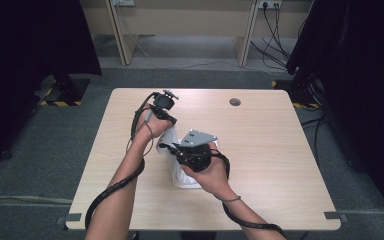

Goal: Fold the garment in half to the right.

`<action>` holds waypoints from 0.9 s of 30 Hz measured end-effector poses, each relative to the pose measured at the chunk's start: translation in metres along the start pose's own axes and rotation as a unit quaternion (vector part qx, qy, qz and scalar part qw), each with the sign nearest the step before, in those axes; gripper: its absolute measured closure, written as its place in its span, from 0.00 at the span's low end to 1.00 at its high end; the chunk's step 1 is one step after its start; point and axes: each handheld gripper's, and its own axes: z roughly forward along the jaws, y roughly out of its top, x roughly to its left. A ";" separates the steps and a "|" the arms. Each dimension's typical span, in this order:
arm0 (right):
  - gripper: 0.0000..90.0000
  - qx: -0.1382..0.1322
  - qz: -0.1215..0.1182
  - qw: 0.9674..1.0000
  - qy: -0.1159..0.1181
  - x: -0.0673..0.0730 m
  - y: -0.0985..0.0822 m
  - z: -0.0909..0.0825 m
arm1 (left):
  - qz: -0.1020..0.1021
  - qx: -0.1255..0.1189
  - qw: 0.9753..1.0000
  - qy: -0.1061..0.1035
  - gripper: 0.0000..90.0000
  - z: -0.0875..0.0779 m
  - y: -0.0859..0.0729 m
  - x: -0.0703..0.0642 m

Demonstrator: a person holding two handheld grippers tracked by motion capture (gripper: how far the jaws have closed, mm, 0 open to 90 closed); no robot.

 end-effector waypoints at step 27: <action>0.92 -0.007 0.020 1.000 -0.013 -0.013 -0.011 -0.015 | 0.015 -0.002 1.000 -0.005 0.95 0.009 0.021 -0.024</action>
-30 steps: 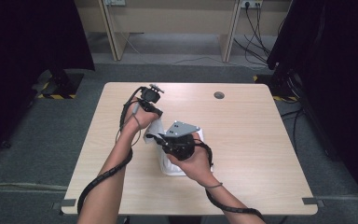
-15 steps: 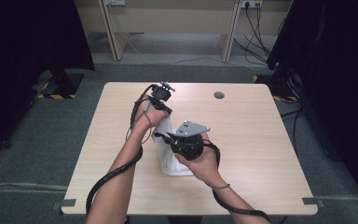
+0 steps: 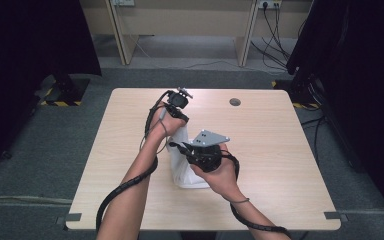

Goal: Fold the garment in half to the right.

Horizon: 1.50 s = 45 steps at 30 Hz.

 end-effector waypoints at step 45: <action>0.92 0.015 0.020 1.000 -0.009 -0.016 -0.029 -0.010 | 0.007 0.010 1.000 -0.016 0.94 0.031 0.006 -0.024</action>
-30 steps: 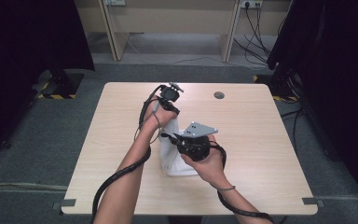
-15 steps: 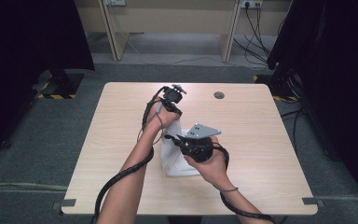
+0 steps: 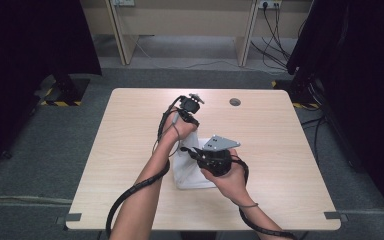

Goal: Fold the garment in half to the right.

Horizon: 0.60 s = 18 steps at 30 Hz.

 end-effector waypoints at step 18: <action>0.92 0.013 0.006 1.000 -0.005 -0.007 -0.013 -0.003 | -0.002 -0.003 1.000 -0.011 0.94 0.013 0.001 -0.010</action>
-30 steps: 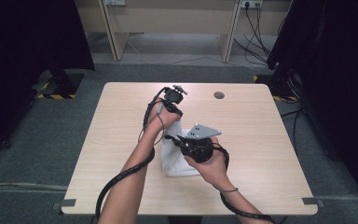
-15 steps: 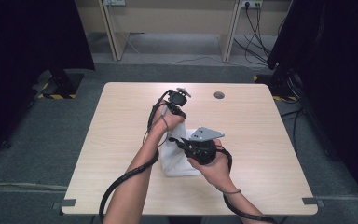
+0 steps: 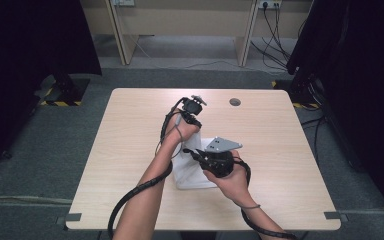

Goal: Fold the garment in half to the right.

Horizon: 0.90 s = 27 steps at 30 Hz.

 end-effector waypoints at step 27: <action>0.92 0.015 0.004 1.000 -0.009 -0.009 -0.016 -0.005 | 0.000 0.003 1.000 -0.005 0.93 0.016 0.000 -0.009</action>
